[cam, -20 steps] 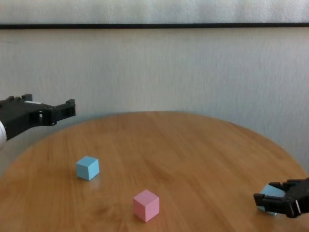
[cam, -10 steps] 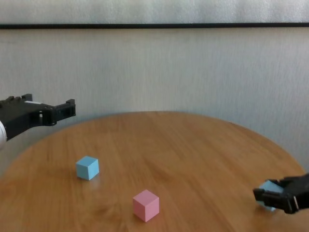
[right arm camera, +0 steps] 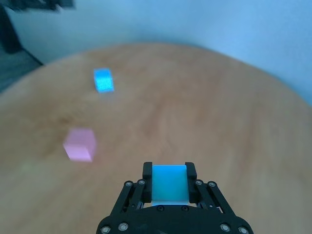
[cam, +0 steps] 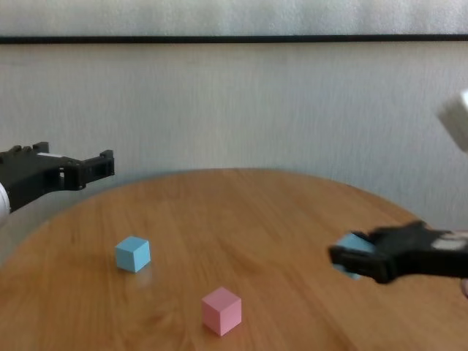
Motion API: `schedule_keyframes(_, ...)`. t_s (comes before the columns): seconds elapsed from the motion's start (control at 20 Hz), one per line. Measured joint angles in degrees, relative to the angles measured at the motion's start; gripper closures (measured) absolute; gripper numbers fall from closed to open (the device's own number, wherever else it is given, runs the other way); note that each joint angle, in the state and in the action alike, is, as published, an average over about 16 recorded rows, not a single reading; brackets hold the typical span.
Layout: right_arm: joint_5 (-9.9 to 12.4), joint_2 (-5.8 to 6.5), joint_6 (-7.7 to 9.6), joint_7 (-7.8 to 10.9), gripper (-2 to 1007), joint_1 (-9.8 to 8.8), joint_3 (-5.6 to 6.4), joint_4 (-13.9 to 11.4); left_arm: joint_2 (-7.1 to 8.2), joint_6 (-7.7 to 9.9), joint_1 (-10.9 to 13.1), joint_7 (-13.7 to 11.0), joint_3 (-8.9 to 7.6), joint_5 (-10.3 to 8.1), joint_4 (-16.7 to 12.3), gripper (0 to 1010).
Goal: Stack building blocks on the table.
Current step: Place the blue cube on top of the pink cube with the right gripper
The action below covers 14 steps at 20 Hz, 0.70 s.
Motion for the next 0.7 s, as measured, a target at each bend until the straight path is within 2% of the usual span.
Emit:
schedule_keyframes(0.35,-1.7,-3.95,-0.92,2.79,635,4.88,-3.78,3.1,0.0,0.0,0.0,0.0,0.0,0.0,0.0,10)
schedule_keyframes(0.7,-3.0,-7.04,0.09,4.91,635,8.31,-7.66,5.2,0.0,0.0,0.0,0.0,0.0,0.0,0.0,10)
